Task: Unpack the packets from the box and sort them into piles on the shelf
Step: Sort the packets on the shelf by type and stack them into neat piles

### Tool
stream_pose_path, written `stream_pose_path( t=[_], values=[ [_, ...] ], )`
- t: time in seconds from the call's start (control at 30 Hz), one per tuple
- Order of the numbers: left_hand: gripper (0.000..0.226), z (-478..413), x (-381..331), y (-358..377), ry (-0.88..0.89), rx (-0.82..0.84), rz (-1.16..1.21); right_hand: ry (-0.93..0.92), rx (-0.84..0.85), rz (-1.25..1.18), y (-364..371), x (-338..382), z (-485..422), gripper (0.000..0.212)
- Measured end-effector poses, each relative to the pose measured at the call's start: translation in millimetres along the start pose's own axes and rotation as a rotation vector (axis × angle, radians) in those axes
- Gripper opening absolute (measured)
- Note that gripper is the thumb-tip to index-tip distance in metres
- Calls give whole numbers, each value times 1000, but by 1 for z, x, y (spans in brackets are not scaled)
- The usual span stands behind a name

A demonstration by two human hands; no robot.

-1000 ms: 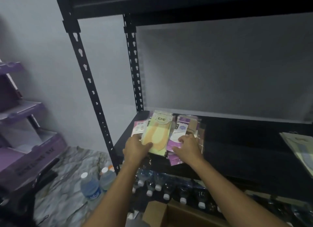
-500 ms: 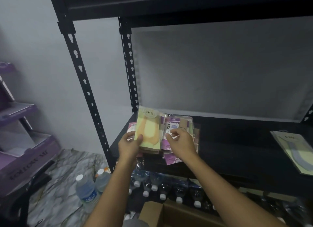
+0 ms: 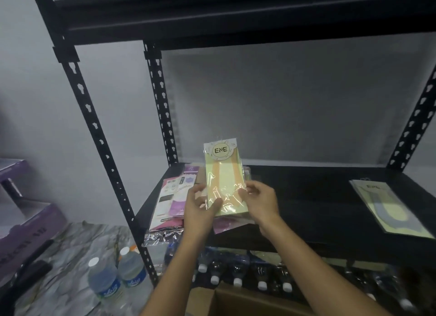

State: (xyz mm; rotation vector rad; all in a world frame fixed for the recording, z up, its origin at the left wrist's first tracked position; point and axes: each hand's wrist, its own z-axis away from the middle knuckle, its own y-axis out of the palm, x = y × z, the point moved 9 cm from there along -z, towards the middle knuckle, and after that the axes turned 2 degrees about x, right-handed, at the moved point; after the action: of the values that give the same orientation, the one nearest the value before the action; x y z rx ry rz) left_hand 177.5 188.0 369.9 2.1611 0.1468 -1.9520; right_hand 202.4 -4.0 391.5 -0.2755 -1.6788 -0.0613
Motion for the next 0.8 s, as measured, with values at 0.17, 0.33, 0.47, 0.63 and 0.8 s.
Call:
stream_pose_path(
  t=[0.17,0.33,0.47,0.63,0.8],
  values=[
    [55,12,-5,61,67,110,-111,0,-78,-2,-59,-11,-1,22],
    [63,26,2,139,112,218,-205,-27,-223,57,-136,-20,-2,22],
    [62,39,19,206,41,283,-212,1,-342,145,-206,-34,-4,22],
    [64,58,37,296,27,359,-275,89,-452,271,-292,-62,-5,24],
    [65,74,52,369,84,448,-483,206,-516,388,-366,-91,-12,28]
  ],
)
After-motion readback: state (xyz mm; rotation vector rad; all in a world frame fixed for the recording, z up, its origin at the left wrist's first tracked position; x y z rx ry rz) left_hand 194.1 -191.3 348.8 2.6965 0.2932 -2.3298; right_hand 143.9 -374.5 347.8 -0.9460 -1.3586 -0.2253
